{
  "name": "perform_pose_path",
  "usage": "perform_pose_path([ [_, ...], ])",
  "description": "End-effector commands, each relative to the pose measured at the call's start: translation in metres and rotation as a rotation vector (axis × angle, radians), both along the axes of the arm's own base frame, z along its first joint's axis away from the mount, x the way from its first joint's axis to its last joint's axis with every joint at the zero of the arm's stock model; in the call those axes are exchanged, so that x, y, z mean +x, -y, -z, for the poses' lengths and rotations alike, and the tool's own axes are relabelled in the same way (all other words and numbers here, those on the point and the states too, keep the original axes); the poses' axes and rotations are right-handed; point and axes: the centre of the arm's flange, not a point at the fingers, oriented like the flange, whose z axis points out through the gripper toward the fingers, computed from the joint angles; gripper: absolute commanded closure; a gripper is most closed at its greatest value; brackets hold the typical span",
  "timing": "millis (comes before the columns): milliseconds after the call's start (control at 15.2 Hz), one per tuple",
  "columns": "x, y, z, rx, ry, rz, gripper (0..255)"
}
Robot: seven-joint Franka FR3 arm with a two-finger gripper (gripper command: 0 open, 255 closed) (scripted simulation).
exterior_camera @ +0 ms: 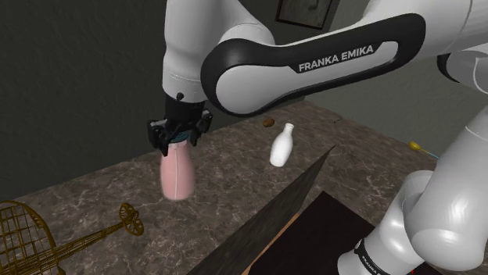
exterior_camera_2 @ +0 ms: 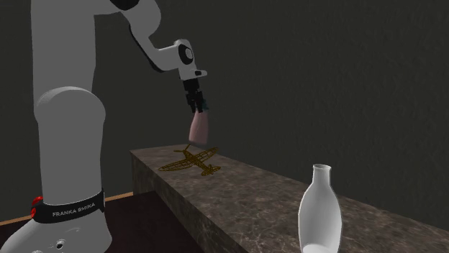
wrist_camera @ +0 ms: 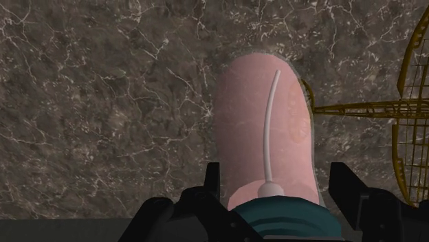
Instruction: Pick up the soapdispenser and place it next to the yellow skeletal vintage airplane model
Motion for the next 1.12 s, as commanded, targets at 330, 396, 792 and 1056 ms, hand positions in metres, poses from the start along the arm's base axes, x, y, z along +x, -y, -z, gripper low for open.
perform_pose_path([
  [330, 0.000, 0.000, 0.036, 0.001, 0.001, 0.000, 255],
  [396, 0.000, 0.000, 0.041, 0.001, 0.001, 0.000, 255],
  [792, 0.000, 0.000, 0.073, 0.001, 0.001, 0.000, 255],
  [1056, 0.000, 0.000, 0.094, 0.001, 0.001, 0.000, 255],
])
